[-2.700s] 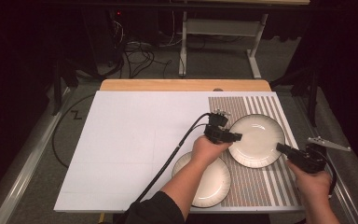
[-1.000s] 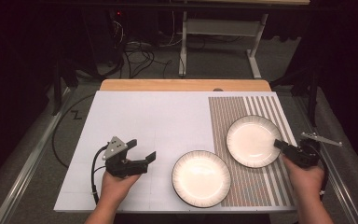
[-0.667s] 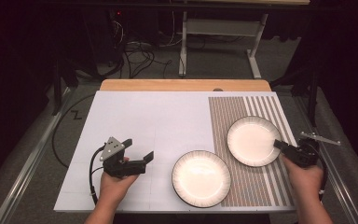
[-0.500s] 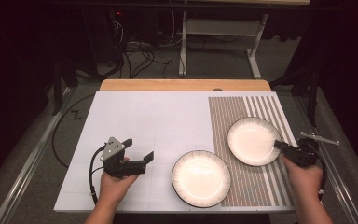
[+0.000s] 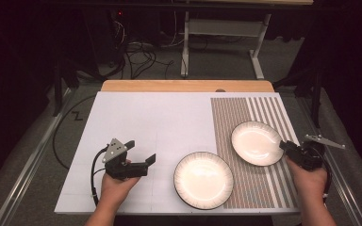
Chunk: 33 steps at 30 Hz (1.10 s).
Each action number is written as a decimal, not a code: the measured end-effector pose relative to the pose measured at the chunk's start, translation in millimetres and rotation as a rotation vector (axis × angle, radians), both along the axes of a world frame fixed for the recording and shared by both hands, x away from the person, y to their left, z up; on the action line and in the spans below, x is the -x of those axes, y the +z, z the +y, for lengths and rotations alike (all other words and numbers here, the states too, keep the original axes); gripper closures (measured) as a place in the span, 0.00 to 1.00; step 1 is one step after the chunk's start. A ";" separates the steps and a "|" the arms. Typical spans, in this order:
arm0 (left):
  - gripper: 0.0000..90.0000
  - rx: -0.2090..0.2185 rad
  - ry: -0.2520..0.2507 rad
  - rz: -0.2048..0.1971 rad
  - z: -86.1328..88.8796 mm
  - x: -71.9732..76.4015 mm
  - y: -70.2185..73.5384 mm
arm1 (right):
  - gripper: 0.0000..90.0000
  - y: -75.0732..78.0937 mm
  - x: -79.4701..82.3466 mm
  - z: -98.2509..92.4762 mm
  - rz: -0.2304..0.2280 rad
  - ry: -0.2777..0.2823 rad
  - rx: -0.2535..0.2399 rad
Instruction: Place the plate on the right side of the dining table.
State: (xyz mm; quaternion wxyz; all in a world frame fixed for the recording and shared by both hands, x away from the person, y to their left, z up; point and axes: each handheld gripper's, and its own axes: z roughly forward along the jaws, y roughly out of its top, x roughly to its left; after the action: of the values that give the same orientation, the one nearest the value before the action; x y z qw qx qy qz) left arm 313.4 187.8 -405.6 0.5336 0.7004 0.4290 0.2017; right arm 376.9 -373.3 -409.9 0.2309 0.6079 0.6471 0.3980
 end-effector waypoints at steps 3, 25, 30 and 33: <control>0.05 -0.003 -0.004 -0.001 -0.4 0.0 0.0 | 0.64 1.2 4.3 2.8 -0.045 0.058 0.016; 0.05 -0.001 -0.027 -0.011 -2.1 1.7 0.3 | 0.12 25.1 45.3 75.9 -0.233 0.398 0.049; 0.05 0.002 -0.026 -0.028 -3.2 3.7 1.9 | 0.06 28.2 52.4 91.1 -0.252 0.440 0.045; 0.04 -0.005 -0.024 -0.048 -4.4 6.1 4.6 | 0.01 29.6 55.6 97.4 -0.264 0.451 0.049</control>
State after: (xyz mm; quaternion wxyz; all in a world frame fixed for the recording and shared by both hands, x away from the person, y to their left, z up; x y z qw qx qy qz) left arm 307.3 183.4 -401.0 0.5445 0.7018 0.4069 0.2131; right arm 321.2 -275.8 -380.3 0.2334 0.3852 0.7400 0.4996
